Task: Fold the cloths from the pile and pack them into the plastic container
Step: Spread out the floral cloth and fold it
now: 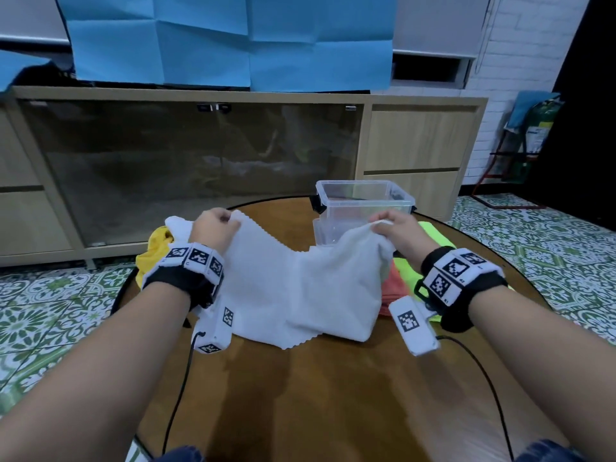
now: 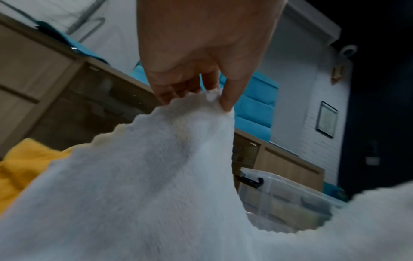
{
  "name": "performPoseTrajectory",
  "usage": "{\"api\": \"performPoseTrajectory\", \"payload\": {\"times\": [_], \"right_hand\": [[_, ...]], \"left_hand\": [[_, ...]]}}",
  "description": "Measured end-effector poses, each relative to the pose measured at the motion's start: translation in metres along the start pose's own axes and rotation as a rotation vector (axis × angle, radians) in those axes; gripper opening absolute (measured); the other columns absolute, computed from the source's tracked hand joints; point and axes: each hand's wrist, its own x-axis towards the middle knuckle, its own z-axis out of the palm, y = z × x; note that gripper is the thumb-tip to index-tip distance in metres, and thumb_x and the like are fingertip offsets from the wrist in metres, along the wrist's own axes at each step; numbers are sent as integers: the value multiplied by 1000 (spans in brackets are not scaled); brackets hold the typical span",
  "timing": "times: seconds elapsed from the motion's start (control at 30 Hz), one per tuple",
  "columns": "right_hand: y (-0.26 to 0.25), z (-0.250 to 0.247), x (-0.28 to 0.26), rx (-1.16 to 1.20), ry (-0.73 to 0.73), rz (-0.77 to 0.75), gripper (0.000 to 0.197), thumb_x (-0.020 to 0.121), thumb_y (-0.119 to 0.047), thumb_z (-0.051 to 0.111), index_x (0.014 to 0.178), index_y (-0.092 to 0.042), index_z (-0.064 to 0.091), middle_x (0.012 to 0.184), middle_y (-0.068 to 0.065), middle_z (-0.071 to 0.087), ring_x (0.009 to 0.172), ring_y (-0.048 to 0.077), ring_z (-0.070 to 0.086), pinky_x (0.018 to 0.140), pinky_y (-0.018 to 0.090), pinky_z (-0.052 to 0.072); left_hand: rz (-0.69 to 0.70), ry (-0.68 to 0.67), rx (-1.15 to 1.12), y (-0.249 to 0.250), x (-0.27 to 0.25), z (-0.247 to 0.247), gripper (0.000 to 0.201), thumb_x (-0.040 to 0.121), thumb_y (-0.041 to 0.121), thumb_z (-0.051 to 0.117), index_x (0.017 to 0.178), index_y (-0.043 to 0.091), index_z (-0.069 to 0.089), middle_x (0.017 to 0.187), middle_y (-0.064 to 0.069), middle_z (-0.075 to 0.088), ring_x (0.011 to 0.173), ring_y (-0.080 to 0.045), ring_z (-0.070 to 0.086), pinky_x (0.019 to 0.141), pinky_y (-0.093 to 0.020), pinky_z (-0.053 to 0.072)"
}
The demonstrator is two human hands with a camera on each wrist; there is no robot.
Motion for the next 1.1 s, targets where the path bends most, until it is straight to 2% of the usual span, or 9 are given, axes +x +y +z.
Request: {"api": "performPoseTrajectory", "payload": {"times": [0.17,0.27,0.43,0.53,0.6,0.7,0.87,0.97,1.1], "right_hand": [[-9,46,-15,-110,-86,14,14,90,-3,47,88,-15,51,72,7,45,56,16,40,46,24,31],[-13,55,-23,-162,-198,10,22,91,-2,46,77,-17,53,65,5,42,50,14,36,43,22,28],[-17,45,-34,97,-363,173,14,92,-3,50,82,-12,52,69,5,51,39,12,56,46,22,52],[-16,41,-36,239,-432,207,4,94,-5,50,91,-8,52,85,13,61,63,19,68,60,25,56],[-14,41,-36,231,-541,196,14,92,1,46,100,-7,54,96,17,63,82,22,66,65,25,56],[-5,48,-33,13,-572,84,26,88,12,47,108,-1,58,94,15,64,74,14,67,62,22,56],[6,58,-30,-263,-427,-67,16,90,-11,59,76,-3,59,63,10,59,40,6,54,47,22,44],[7,60,-28,-433,-352,-179,46,88,-26,64,53,-15,36,52,0,33,43,8,32,48,24,24],[10,61,-27,-327,-331,-126,46,89,-30,62,53,-16,36,53,-2,35,49,9,34,49,16,28]], "left_hand": [[111,-172,167,25,-21,9,19,91,20,54,106,10,61,82,-1,55,82,-19,51,72,-26,39],[115,-282,91,30,-31,16,13,91,19,56,98,9,60,74,-3,57,70,-20,55,72,-31,48],[79,-428,-80,38,-40,26,11,88,11,61,78,8,58,61,-8,58,54,-17,57,62,-28,53],[106,-469,-89,44,-46,33,9,87,9,62,78,8,62,59,-8,60,52,-15,57,59,-24,53],[154,-473,-62,45,-49,37,12,87,9,62,75,12,63,59,-6,61,53,-15,57,63,-28,55],[205,-441,-25,45,-54,40,10,88,12,62,78,11,65,61,-1,59,53,-13,55,58,-25,52],[182,-385,-45,43,-56,45,9,88,11,60,79,10,63,58,0,56,49,-10,52,48,-18,41],[140,-405,-94,41,-53,47,11,88,12,61,77,11,62,59,-2,58,50,-10,54,54,-20,48],[116,-433,-123,37,-54,46,7,87,13,63,81,9,65,60,-2,59,51,-11,54,60,-24,52]]}}
